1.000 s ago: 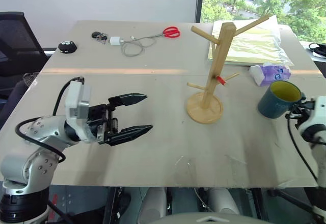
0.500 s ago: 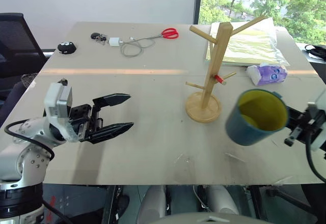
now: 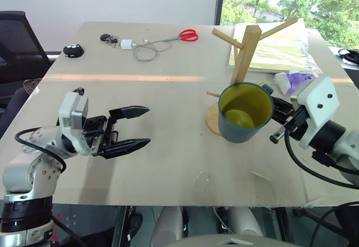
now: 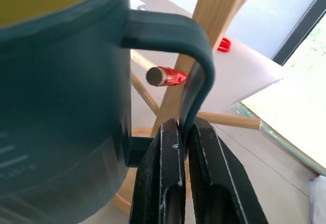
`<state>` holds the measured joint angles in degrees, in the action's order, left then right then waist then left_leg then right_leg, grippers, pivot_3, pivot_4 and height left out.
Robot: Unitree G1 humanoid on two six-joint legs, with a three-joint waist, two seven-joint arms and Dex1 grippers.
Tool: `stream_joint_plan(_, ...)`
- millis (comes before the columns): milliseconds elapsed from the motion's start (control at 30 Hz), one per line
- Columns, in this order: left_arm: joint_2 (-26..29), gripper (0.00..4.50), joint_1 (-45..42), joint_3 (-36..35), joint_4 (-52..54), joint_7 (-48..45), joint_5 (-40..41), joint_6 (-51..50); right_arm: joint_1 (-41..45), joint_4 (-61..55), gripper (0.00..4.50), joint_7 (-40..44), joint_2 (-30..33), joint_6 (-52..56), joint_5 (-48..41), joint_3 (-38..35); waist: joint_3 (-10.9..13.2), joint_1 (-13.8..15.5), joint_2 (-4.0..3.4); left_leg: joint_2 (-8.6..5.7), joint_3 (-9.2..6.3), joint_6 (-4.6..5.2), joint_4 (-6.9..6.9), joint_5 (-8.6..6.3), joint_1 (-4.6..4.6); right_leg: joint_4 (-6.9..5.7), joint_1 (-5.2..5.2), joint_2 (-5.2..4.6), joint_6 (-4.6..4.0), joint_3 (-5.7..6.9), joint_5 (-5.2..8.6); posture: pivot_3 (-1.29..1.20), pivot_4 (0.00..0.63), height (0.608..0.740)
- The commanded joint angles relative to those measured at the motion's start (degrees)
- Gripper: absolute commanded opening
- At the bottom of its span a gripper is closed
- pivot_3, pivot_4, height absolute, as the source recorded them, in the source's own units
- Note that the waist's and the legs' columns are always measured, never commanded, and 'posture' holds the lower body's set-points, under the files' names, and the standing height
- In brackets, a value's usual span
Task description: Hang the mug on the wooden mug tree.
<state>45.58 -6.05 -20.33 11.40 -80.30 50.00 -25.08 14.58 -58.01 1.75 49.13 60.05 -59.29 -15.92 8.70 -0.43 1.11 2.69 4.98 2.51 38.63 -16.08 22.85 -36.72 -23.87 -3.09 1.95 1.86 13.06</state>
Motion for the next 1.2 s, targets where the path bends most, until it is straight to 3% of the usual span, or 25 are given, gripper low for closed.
stream_joint_plan(33,1.3,4.50,1.3,-3.2,1.2,-2.4,3.5,-1.2,2.9,-0.6,0.08,-2.9,1.2,0.6,-3.2,0.3,0.0,-0.1,0.00,0.00,0.00,-0.01,0.00,0.00,0.00,0.00,0.00,-0.01,0.00,0.00,0.00,0.00,0.150,0.740)
stream_joint_plan(400,2.1,4.50,3.7,-7.6,-0.3,-4.6,6.0,-2.7,10.8,4.1,0.08,-7.4,1.0,3.4,-4.8,7.7,0.0,-0.3,0.00,0.02,0.01,-0.03,0.00,0.02,-0.02,-0.02,0.00,-0.01,-0.02,0.01,0.01,0.00,0.150,0.740)
stream_joint_plan(700,0.8,4.50,6.0,-8.7,1.2,-4.1,6.1,-2.1,18.8,12.5,0.08,-9.9,-4.0,8.8,1.8,16.9,0.0,-0.3,0.01,0.03,0.02,-0.05,0.00,0.03,-0.03,-0.03,-0.03,-0.01,-0.04,0.00,0.01,0.00,0.150,0.740)
stream_joint_plan(800,0.3,4.50,6.6,-8.9,1.7,-3.6,6.1,-1.9,19.7,13.9,0.90,-9.6,-5.8,10.2,4.3,18.2,0.0,-0.1,-0.01,0.02,0.02,-0.09,0.00,0.05,0.01,-0.02,-0.04,-0.02,-0.03,0.02,0.00,0.00,0.150,0.740)
stream_joint_plan(867,-0.1,4.50,6.8,-9.2,1.9,-2.9,6.1,-1.7,18.4,12.9,1.87,-8.0,-5.3,10.2,4.3,16.3,0.0,-0.1,0.00,0.02,0.01,-0.14,0.00,0.08,0.07,-0.02,-0.08,-0.04,-0.02,0.03,-0.01,0.00,0.150,0.740)
stream_joint_plan(933,-0.5,4.50,7.1,-9.6,2.5,-1.2,6.5,-2.2,15.3,10.6,2.52,-3.6,-3.5,8.1,1.6,11.2,0.0,-0.1,0.00,0.02,0.03,-0.13,0.00,0.08,0.07,-0.01,-0.08,-0.04,0.00,0.02,-0.01,0.00,0.150,0.740)
stream_joint_plan(967,-0.8,4.50,7.2,-9.6,2.9,-0.6,6.3,-2.0,13.4,9.5,3.15,-1.2,-2.6,6.9,0.1,8.3,0.0,0.1,0.00,0.02,0.01,-0.12,0.00,0.07,0.10,0.01,-0.08,-0.04,0.02,0.04,-0.02,0.00,0.150,0.740)
stream_joint_plan(1200,-1.9,4.50,7.2,-6.6,4.3,6.8,3.1,-3.0,-10.4,6.3,3.15,20.8,1.9,-2.9,-5.5,-15.2,0.0,0.4,0.02,0.01,-0.09,0.13,-0.02,-0.09,0.06,0.12,0.07,-0.05,0.09,0.08,-0.02,0.00,0.150,0.740)
